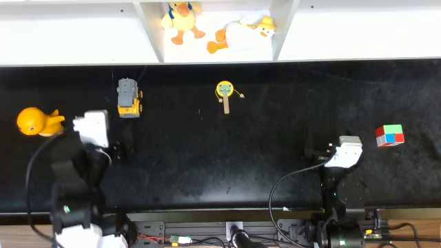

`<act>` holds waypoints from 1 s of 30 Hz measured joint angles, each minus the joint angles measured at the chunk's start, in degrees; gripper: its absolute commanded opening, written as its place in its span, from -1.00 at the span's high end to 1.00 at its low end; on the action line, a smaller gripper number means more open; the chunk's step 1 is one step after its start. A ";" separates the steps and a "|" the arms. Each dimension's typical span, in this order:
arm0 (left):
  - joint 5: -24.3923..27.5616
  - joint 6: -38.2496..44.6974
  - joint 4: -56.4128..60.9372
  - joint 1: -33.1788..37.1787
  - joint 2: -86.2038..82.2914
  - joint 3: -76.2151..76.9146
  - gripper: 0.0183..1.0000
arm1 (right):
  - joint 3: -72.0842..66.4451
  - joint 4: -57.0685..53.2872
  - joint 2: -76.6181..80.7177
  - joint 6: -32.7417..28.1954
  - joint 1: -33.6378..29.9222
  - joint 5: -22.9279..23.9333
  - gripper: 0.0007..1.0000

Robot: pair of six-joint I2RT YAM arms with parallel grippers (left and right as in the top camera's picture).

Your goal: Store Toys

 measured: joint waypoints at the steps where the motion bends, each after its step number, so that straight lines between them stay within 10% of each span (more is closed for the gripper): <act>1: 2.21 1.44 -0.13 1.97 2.97 1.44 -0.99 | 0.00 0.04 0.00 -0.04 0.00 -0.02 -0.99; 17: 24.74 19.65 -13.53 33.16 18.25 20.81 -0.99 | 0.00 0.02 0.00 0.00 0.00 0.00 -0.99; 30: 27.54 20.81 -9.90 46.38 30.16 20.90 -1.00 | 0.00 0.00 0.00 -0.02 0.00 0.00 -0.99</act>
